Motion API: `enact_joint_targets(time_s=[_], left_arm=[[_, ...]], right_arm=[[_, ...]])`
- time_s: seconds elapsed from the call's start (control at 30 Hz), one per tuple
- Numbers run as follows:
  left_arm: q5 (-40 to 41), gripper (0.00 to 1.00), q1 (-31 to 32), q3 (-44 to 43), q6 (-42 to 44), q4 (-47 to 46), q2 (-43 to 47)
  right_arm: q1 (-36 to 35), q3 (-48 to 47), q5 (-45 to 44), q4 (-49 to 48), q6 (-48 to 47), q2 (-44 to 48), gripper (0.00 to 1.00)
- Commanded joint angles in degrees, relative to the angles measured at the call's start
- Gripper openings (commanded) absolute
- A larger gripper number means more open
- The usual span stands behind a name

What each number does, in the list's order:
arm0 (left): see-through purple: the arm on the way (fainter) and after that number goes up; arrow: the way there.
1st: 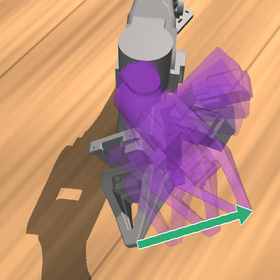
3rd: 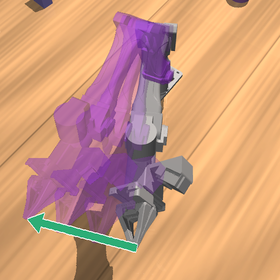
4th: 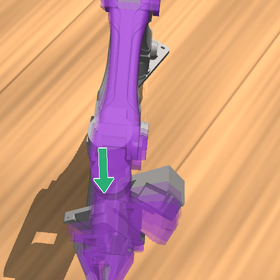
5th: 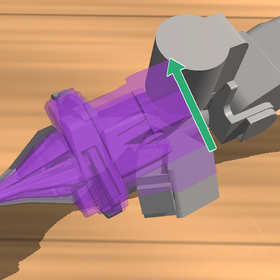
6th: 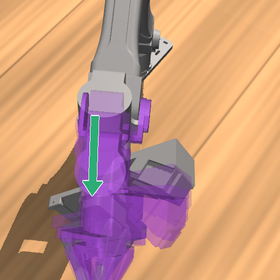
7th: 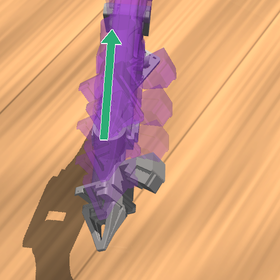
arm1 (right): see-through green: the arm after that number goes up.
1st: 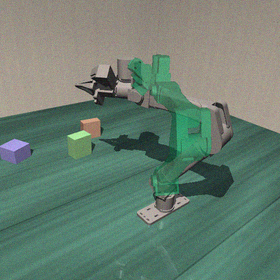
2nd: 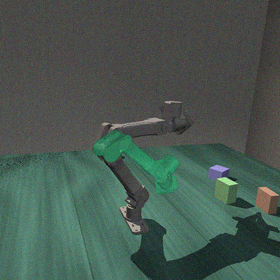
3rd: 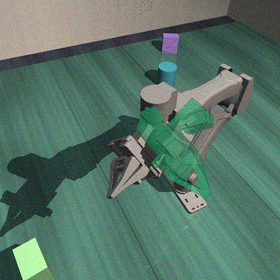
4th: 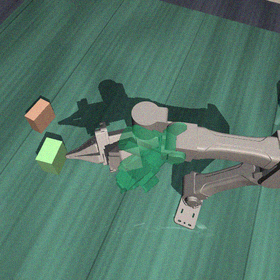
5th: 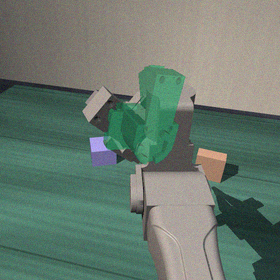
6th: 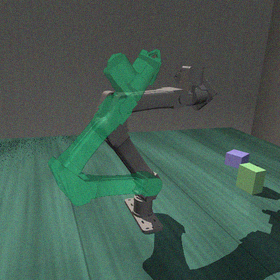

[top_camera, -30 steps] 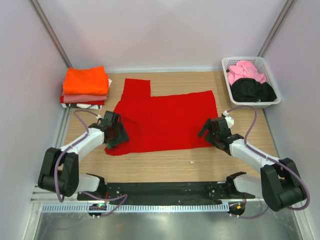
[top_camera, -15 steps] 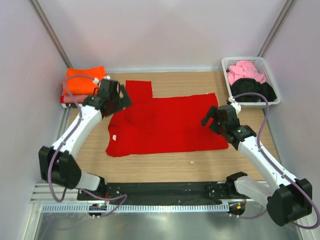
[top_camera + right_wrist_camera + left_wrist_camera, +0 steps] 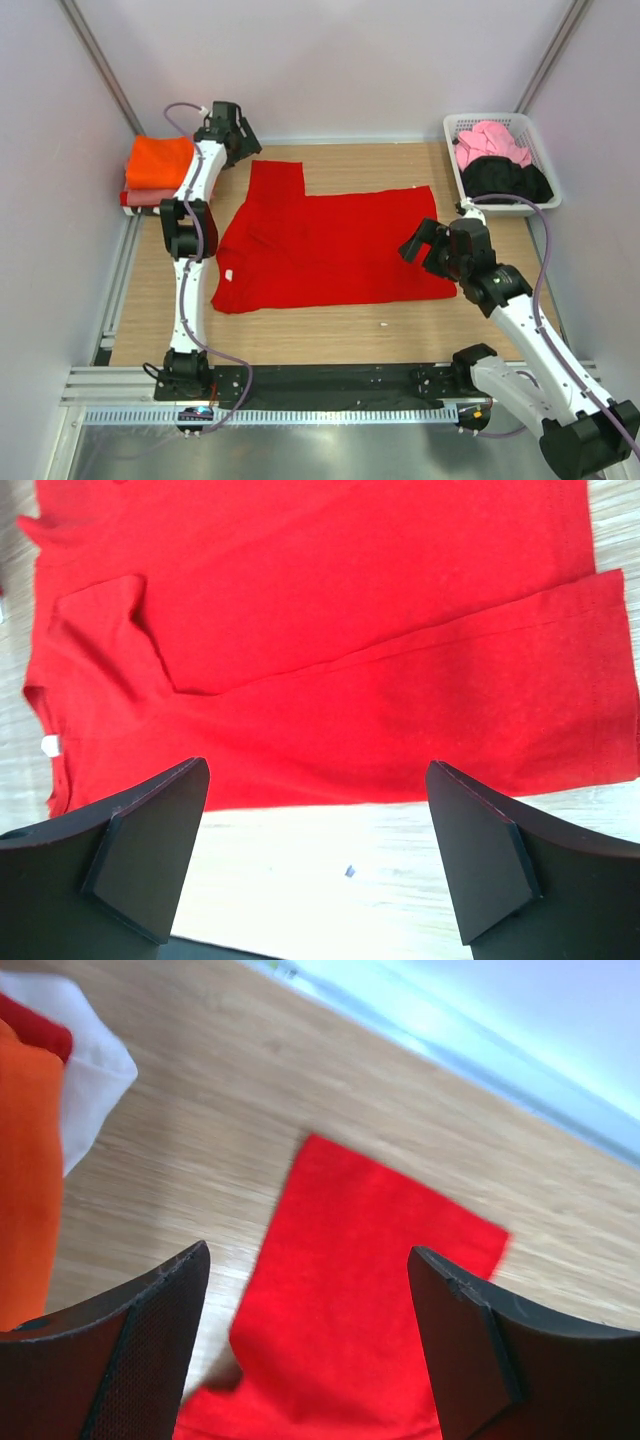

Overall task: Fold and stack the t-shirts
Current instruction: Fold the tshirt

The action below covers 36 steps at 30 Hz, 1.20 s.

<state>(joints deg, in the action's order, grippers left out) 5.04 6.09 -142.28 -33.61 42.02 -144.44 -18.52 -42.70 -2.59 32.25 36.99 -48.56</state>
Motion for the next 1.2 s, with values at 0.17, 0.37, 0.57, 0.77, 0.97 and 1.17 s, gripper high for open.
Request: enact_joint_targets(time_s=[0.17, 0.37, 0.57, 0.77, 0.97, 1.17], left_arm=[[-5.74, 0.79, -1.34, -1.07, 1.44, -4.67, -3.91], [-7.94, 0.77, -1.25, -1.86, 0.82, -6.25, -8.04], [-10.13, 0.74, -1.25, -3.71, 0.21, -7.48, -11.29], [-13.21, 0.58, -0.64, -3.80, -0.94, -9.15, -12.53], [-13.48, 0.19, -0.38, -3.45, -0.76, -10.46, -12.71], [-15.32, 0.00, -0.38, -3.27, -0.23, -11.61, -9.55]], right_arm=[[-0.20, -1.69, 3.29, 3.17, -2.01, 4.78, 0.97], [-0.20, -0.81, 4.17, 2.91, -2.19, 4.35, 0.97], [-0.20, -0.19, 3.65, 3.08, -2.36, 3.99, 0.97], [-0.20, 0.60, 3.56, 2.29, -2.28, 3.56, 0.97], [-0.11, 1.12, 2.85, 2.99, -3.07, 3.73, 0.97], [-0.20, 1.74, 2.85, 2.56, -2.98, 3.73, 0.97]])
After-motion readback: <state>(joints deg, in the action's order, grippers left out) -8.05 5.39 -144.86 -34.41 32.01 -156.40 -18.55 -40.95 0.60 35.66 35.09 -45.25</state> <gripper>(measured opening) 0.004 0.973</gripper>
